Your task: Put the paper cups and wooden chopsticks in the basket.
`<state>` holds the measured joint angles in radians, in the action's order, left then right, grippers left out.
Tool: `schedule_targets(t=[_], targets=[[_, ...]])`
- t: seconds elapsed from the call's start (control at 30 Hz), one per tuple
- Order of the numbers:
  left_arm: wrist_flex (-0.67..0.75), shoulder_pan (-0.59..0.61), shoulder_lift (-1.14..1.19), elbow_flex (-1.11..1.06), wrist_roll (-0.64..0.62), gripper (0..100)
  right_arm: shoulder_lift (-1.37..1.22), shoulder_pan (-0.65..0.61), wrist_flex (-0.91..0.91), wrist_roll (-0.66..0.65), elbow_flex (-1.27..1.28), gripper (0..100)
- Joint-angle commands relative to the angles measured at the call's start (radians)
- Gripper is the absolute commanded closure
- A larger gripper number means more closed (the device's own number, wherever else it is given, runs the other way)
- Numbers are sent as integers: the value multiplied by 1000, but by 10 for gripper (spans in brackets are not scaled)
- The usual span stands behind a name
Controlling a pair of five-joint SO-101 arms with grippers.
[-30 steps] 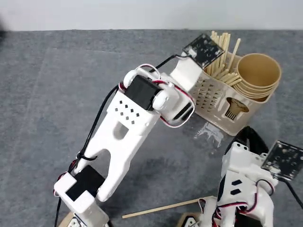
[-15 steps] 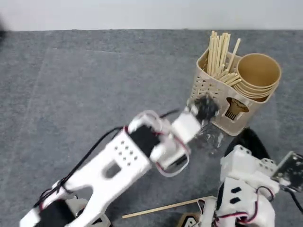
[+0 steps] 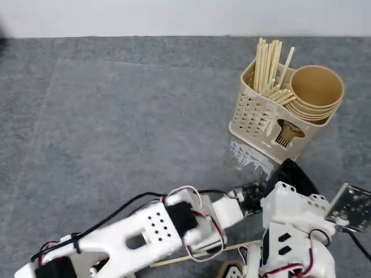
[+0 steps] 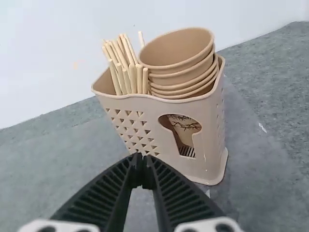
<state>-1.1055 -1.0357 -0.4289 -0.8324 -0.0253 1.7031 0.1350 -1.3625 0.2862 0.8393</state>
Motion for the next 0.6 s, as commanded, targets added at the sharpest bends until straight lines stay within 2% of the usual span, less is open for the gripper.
schedule_targets(t=[0.0, 0.1, 0.57], targets=[[44, -41, 32, -24, -9, 786, -27, -7, -5, 8, -44, 990], [91, -44, 71, -50, -9, 786, -27, -7, -5, 8, -44, 990], [91, -44, 210, 8, -9, 790, -27, -7, -5, 8, -44, 990]])
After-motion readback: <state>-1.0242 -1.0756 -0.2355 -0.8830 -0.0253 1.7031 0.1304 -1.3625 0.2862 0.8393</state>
